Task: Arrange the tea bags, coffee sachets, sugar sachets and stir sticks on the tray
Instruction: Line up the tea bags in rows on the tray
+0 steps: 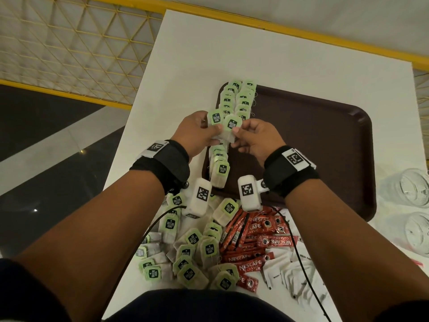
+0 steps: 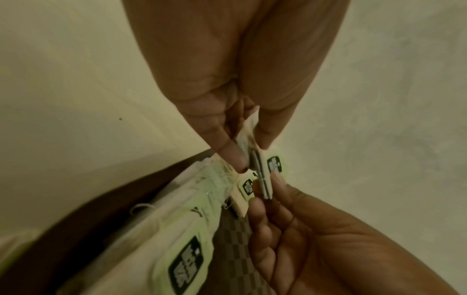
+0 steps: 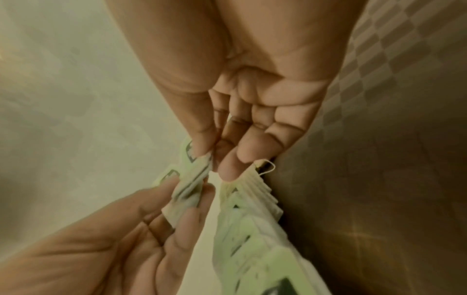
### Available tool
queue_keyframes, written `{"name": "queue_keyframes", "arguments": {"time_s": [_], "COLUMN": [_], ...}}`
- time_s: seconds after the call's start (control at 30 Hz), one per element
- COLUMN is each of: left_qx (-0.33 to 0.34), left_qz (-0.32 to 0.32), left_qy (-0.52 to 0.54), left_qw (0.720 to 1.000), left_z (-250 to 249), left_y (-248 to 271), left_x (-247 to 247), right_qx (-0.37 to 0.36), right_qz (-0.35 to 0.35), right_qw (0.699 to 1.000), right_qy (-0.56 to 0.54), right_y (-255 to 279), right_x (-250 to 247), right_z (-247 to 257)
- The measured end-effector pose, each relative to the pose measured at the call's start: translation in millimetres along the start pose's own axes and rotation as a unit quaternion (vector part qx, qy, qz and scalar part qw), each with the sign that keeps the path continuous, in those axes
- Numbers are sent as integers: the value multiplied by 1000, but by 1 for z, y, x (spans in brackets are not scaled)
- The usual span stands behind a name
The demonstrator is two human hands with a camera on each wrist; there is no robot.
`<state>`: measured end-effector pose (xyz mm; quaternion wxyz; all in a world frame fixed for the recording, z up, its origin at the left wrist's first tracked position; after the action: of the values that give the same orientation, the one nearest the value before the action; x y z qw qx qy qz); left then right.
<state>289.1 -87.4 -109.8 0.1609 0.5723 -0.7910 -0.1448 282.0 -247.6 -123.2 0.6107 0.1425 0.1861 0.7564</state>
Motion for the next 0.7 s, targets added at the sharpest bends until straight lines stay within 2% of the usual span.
{"name": "queue_keyframes", "arguments": {"time_s": [0.07, 0.23, 0.33, 0.57, 0.7], "left_qx": [-7, -13, -12, 2, 10], "left_qz": [-11, -39, -52, -61, -50], "left_qy": [11, 5, -22, -100, -102], "left_qw": [1000, 999, 998, 993, 993], "left_z": [0, 4, 5, -1, -4], "left_y": [0, 5, 8, 14, 17], "left_x": [-3, -16, -21, -22, -18], "right_qx": [12, 39, 44, 63, 18], "right_qz": [-29, -78, -92, -145, -155], "right_qw": [1000, 983, 973, 955, 956], "right_qy": [-1, 160, 206, 249, 250], "right_y": [-2, -5, -10, -16, -5], "right_x": [-11, -35, -38, -42, -38], "right_z": [-3, -4, -1, -2, 10]}}
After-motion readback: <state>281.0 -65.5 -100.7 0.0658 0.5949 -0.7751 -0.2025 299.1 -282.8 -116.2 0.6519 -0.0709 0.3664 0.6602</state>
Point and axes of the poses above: each hand's wrist, its own y-axis away from the middle knuckle, its own x-axis out of the palm, z = x × y, the point moved 8 cm from there along -y, towards the middle knuckle, and after that the axes turned 9 degrees about z, right-handed, at the moved point
